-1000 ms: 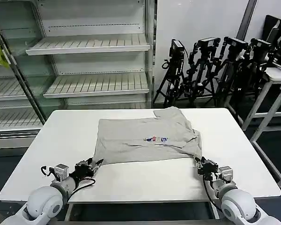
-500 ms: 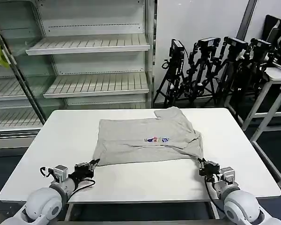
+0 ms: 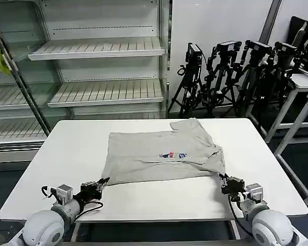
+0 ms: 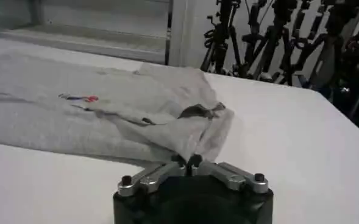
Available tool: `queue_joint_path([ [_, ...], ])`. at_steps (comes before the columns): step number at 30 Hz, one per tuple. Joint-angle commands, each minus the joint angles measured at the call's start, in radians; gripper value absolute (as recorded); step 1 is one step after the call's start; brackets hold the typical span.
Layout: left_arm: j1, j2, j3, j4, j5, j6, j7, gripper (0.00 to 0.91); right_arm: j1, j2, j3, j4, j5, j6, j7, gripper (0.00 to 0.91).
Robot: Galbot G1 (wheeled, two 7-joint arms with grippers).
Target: Fold and organize the clothes.
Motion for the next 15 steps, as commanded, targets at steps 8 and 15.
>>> queue_joint_path([
  [8,0.432,0.163,-0.251,-0.247,-0.045,0.009,-0.027,0.050,-0.586,-0.163,0.421,0.175,0.053,-0.003,-0.006,0.000],
  [15,0.524,0.155,-0.307,-0.287,-0.038,0.020,-0.030,0.050,-0.738,-0.151,0.552,0.206,0.041,-0.006,-0.008,0.000],
])
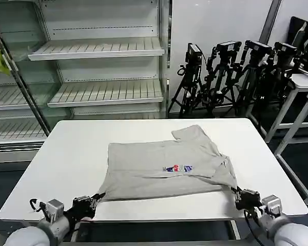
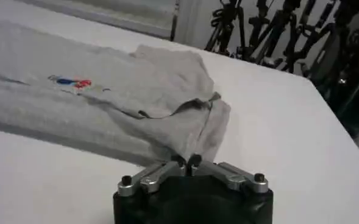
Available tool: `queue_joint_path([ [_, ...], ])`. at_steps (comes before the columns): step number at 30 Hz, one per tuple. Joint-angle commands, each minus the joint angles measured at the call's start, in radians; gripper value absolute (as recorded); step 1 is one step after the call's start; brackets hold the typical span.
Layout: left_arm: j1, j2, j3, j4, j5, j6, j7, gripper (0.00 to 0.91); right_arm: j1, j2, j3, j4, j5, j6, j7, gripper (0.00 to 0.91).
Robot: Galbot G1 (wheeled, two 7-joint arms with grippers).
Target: Fold and organize the clothes.
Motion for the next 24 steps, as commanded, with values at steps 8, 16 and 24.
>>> queue_joint_path([
  [8,0.197,0.013,-0.108,-0.096,0.028,0.004,-0.013,0.171,-0.324,-0.018,0.252,0.091,-0.018,-0.027,0.006,0.907],
  [16,0.194,0.012,-0.126,-0.108,0.027,0.008,-0.036,0.907,-0.315,-0.022,0.261,0.120,-0.015,-0.052,0.022,0.907],
  [24,0.062,-0.023,-0.139,-0.099,0.044,-0.006,-0.030,0.907,-0.185,-0.010,0.287,0.142,0.061,-0.061,0.054,0.907],
])
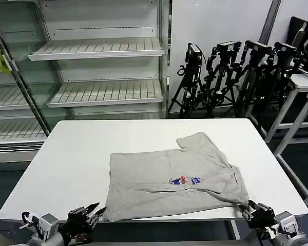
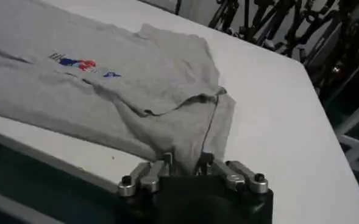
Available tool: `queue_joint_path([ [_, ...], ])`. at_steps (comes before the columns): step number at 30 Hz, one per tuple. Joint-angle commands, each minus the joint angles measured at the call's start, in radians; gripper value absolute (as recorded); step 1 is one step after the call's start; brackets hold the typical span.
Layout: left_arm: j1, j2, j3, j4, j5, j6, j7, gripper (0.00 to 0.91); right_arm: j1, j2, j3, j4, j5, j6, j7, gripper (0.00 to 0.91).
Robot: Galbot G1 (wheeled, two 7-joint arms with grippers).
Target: Fold and organize the clothes.
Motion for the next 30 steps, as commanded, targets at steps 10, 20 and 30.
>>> queue_joint_path([
  [10,-0.529,-0.076,0.173,0.260,-0.049,-0.014,0.026,0.907,0.664,-0.039,-0.313,-0.162,0.165,0.005,0.048,0.907],
  [20,-0.920,-0.199,0.463,0.508,-0.136,0.059,0.039,0.907,1.408,0.199,-0.959,-0.577,0.185,0.016,-0.020,0.907],
  [30,-1.050,-0.270,0.553,0.591,-0.121,0.080,0.045,0.907,1.686,0.413,-1.139,-0.932,0.160,0.054,-0.108,0.907],
])
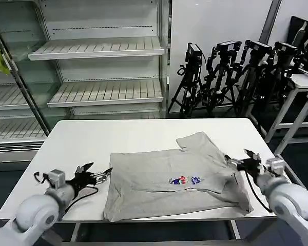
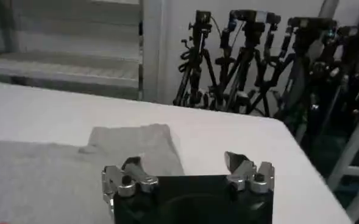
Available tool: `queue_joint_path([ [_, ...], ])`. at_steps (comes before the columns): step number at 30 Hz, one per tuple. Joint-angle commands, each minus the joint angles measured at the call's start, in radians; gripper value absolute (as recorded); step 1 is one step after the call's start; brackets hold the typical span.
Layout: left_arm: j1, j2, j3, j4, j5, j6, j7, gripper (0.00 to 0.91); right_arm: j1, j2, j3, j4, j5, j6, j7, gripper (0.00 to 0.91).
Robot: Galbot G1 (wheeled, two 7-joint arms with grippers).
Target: Fold and organize the clothes.
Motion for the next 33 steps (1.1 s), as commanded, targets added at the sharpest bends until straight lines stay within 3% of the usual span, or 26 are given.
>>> queue_joint_path([
  [1,-0.289,-0.089,0.176,0.166,-0.018,0.030,0.007,0.907,0.456,0.222,-0.332,-0.405,-0.006,0.020,-0.070,0.907],
  [16,-0.272,-0.118,0.184,0.164,0.001,0.051,0.009,0.907,0.512,0.312,-0.355,-0.588,-0.113,-0.053,-0.090,0.907],
  [33,-0.278,-0.119,0.198,0.246,0.059,0.041,0.034,0.907,0.500,0.374,-0.319,-0.701,-0.211,-0.028,-0.118,0.907],
])
